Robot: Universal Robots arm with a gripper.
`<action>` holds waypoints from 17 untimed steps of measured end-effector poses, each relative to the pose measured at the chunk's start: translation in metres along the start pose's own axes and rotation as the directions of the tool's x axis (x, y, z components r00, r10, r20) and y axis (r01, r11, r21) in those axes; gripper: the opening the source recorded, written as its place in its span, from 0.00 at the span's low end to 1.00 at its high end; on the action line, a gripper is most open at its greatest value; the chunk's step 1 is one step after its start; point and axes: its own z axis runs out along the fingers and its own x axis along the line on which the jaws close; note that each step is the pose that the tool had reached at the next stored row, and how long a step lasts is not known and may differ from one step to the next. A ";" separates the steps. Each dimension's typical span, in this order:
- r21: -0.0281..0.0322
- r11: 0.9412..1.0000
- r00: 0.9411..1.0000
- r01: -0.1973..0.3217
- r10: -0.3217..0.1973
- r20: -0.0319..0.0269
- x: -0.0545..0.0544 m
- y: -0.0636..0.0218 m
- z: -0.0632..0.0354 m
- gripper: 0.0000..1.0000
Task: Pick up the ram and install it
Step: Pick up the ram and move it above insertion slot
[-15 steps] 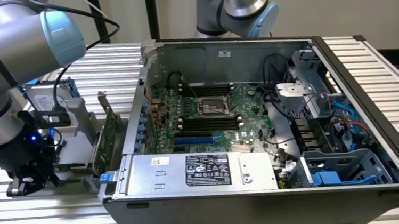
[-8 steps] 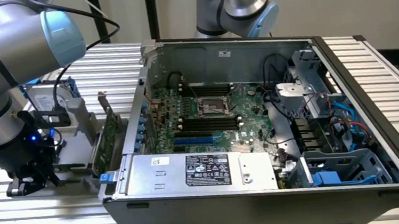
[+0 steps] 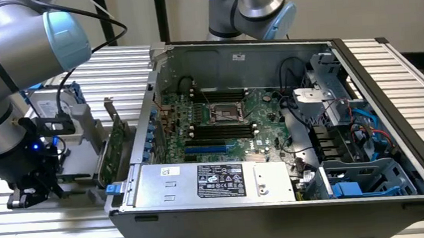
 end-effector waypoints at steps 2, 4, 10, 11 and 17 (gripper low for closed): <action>0.000 1.000 1.000 0.000 0.000 0.000 0.000 0.0000 -0.0007 0.00; 0.000 1.000 1.000 0.000 0.000 0.000 0.000 0.0001 -0.0032 0.00; 0.000 1.000 1.000 0.000 0.000 0.000 0.000 0.0003 -0.0196 0.00; 0.000 1.000 1.000 0.000 0.000 0.000 0.000 0.0004 -0.0233 0.00; 0.000 1.000 1.000 0.000 0.000 0.000 0.000 0.0003 -0.0502 0.00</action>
